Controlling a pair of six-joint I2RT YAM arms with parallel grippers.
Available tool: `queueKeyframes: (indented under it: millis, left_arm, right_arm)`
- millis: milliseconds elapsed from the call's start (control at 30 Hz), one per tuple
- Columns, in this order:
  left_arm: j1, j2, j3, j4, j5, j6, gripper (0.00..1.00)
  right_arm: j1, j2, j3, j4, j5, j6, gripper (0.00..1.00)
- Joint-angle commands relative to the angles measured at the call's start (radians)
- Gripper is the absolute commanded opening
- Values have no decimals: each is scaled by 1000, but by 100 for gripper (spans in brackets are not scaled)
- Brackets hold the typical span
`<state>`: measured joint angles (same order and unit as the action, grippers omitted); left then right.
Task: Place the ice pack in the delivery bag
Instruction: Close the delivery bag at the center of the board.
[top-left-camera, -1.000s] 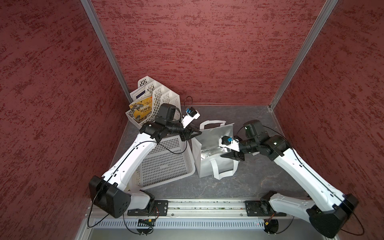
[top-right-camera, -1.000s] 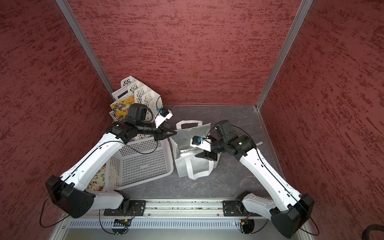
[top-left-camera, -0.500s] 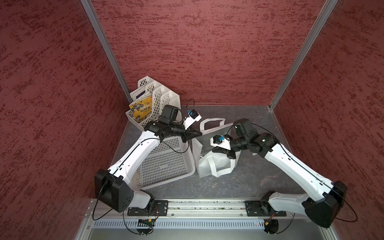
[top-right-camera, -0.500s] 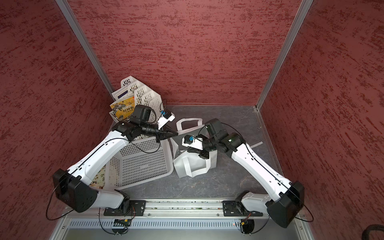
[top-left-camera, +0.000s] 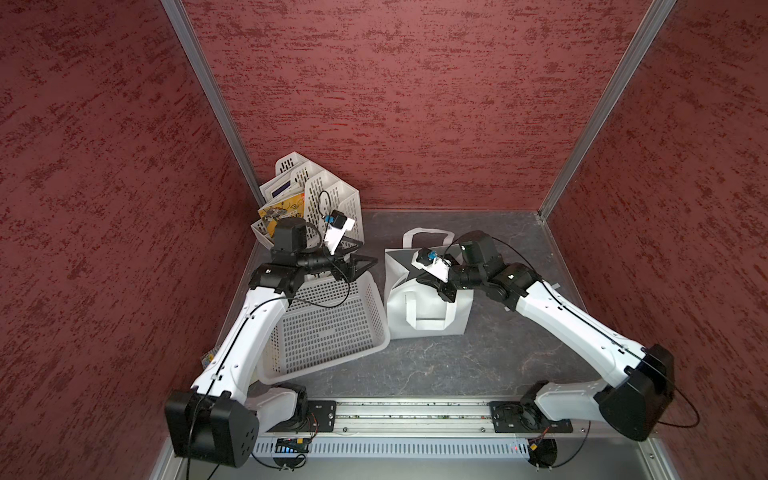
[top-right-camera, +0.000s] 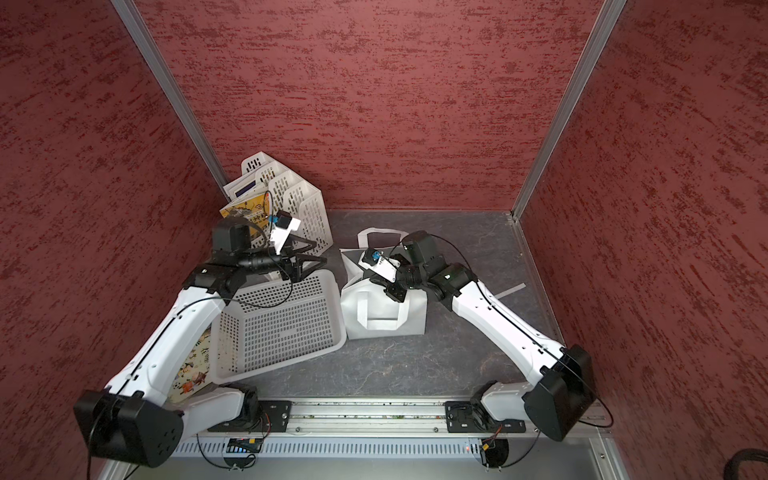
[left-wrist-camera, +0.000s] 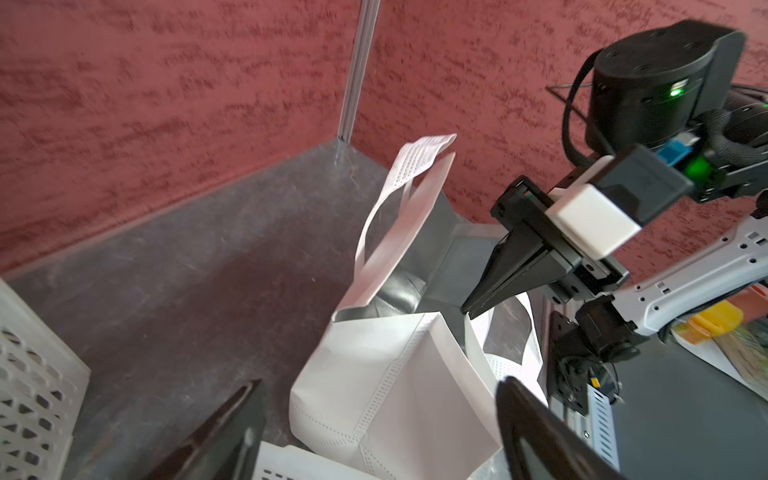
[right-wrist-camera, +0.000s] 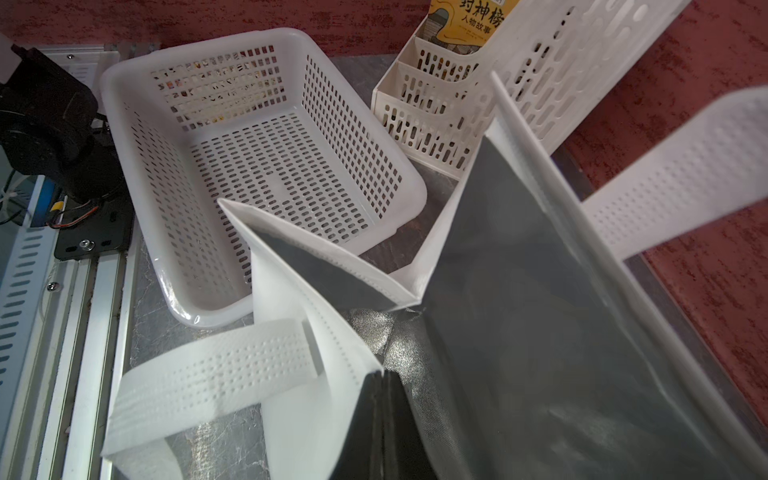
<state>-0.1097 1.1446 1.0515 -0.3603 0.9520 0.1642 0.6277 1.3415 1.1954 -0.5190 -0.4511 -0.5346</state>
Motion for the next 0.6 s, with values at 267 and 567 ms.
queueKeyframes:
  millis: [267,567]
  left_arm:
    - [-54,31,-245,160,-73,191,99]
    - [-73,296,-103,331,65,162,84]
  right_arm:
    - [6,14,-10,72,49,45,0]
    - [5,14,-15,68,45,44,0]
